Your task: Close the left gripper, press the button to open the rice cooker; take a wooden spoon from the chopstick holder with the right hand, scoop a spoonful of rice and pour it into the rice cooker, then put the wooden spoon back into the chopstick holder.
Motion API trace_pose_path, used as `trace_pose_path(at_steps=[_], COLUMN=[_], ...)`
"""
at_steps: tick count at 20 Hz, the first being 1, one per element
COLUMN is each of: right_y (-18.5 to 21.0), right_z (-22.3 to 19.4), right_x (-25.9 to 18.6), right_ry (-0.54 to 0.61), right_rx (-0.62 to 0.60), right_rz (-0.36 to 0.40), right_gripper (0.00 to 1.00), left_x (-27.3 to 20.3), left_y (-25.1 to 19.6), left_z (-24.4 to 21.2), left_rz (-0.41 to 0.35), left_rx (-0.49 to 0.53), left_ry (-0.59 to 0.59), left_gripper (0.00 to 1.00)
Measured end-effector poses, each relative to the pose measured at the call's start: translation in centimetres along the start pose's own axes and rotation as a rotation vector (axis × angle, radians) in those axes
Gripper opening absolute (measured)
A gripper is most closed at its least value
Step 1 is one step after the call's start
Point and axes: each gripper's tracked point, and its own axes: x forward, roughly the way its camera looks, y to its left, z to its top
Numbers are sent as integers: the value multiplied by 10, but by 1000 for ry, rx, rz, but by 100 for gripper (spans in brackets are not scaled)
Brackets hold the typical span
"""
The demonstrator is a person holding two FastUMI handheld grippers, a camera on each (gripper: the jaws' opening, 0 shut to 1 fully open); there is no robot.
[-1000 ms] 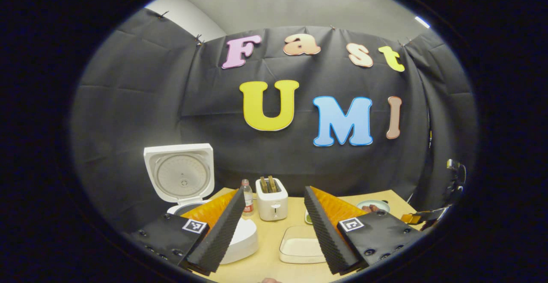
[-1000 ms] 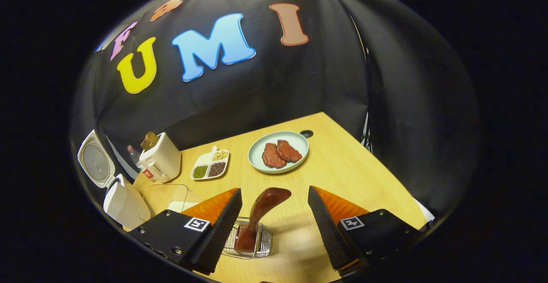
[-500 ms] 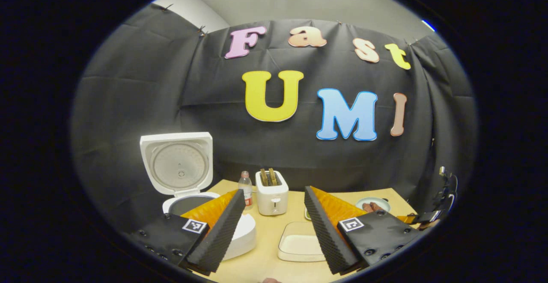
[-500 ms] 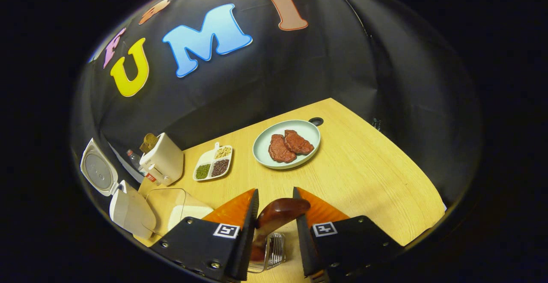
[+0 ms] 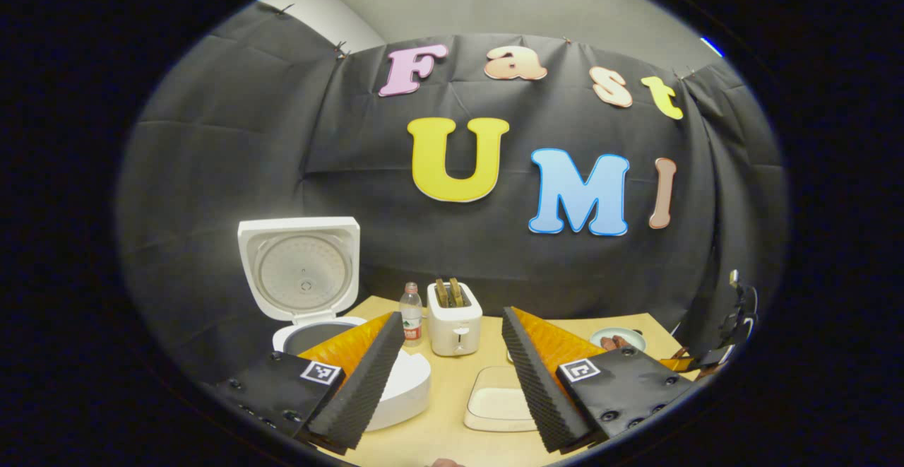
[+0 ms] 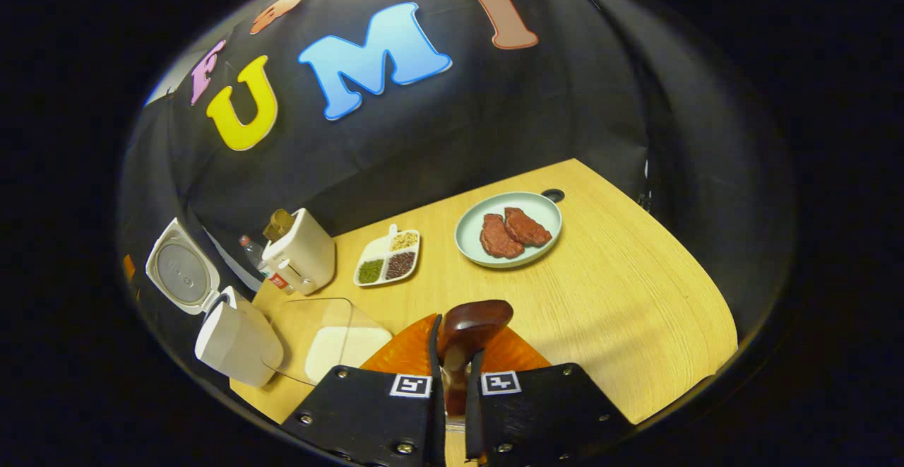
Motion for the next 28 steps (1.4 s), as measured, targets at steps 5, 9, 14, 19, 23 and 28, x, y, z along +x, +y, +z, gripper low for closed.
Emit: trace_pose_path(at_steps=[5,9,14,19,23,28], right_y=[53,117,183,202,194,225], right_z=[52,69,41,-6,-34,-70], right_x=[-43,-50,-10,55,92,97], right_ry=[-125,-176,-147,-100,-74,-14], right_rx=[-101,-153,-235,-358,-442,-355], right_rz=[87,202,280,214,140,228], right_gripper=[11,11,11,11,11,12], left_x=[-6,-9,-10,-12,-11,-5], left_y=[6,25,56,91,107,122], left_z=[7,12,10,3,-10,-21], left_rz=[-28,-31,-57,-45,-45,-26], left_rx=[-1,-14,1,40,44,49], left_ry=[-32,-50,-59,-39,-16,13], left_gripper=[99,99,99,99,99,99])
